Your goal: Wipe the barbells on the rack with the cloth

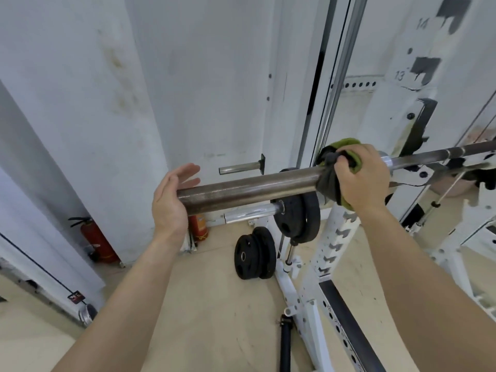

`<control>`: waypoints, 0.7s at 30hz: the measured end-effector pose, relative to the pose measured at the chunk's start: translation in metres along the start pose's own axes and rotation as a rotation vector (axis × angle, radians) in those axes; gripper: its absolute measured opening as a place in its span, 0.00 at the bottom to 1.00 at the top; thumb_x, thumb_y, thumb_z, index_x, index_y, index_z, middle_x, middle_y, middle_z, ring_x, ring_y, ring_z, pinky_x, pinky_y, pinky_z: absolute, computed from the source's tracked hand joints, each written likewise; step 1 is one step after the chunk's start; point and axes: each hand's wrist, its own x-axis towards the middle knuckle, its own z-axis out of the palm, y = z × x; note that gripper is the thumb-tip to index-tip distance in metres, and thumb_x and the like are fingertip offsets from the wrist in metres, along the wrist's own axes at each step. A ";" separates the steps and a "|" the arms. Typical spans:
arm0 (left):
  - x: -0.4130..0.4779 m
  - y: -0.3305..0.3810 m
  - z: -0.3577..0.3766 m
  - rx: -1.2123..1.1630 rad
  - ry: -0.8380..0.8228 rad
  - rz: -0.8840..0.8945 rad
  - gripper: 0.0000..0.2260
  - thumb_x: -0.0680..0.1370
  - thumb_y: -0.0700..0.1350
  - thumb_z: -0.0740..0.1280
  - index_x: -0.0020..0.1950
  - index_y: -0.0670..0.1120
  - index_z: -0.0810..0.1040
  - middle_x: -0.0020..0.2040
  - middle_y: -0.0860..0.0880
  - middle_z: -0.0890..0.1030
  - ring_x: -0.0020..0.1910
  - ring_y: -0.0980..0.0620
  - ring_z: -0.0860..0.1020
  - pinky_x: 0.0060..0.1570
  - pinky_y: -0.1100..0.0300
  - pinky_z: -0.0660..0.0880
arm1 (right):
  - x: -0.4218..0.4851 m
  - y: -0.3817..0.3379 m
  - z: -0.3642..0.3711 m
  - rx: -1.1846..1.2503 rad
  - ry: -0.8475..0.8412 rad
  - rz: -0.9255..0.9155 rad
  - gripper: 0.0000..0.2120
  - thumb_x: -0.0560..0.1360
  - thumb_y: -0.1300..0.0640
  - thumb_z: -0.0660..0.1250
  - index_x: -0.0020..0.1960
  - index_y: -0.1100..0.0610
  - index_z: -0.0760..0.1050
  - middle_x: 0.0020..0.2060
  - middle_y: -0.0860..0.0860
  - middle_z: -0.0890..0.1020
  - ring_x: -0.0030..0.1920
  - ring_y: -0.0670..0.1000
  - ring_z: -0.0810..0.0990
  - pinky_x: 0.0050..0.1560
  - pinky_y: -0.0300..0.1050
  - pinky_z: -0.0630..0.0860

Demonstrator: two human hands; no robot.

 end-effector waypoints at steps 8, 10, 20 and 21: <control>0.013 0.017 -0.004 0.080 -0.088 -0.302 0.17 0.81 0.44 0.58 0.48 0.46 0.88 0.47 0.52 0.88 0.53 0.50 0.84 0.59 0.51 0.79 | -0.053 -0.102 0.048 0.098 -0.039 -0.204 0.11 0.73 0.50 0.65 0.46 0.54 0.83 0.43 0.50 0.82 0.39 0.52 0.78 0.39 0.43 0.73; 0.020 0.022 -0.007 0.061 -0.139 -0.395 0.16 0.80 0.43 0.61 0.43 0.44 0.87 0.41 0.50 0.88 0.45 0.49 0.85 0.48 0.54 0.83 | -0.085 -0.146 0.070 0.118 -0.069 -0.326 0.10 0.71 0.49 0.65 0.43 0.54 0.82 0.41 0.51 0.81 0.36 0.53 0.77 0.39 0.48 0.74; 0.035 0.003 -0.017 -0.090 -0.312 -0.568 0.14 0.80 0.47 0.62 0.51 0.45 0.87 0.52 0.43 0.86 0.51 0.44 0.84 0.54 0.49 0.79 | -0.066 -0.142 0.064 0.076 -0.164 -0.386 0.11 0.73 0.46 0.63 0.46 0.50 0.82 0.42 0.47 0.82 0.35 0.49 0.77 0.37 0.46 0.76; 0.034 -0.001 -0.018 -0.081 -0.308 -0.577 0.15 0.80 0.49 0.61 0.56 0.46 0.86 0.57 0.43 0.85 0.58 0.43 0.82 0.60 0.46 0.77 | -0.055 -0.125 0.056 0.065 -0.153 -0.342 0.12 0.73 0.46 0.62 0.46 0.50 0.82 0.43 0.47 0.82 0.35 0.47 0.76 0.38 0.45 0.76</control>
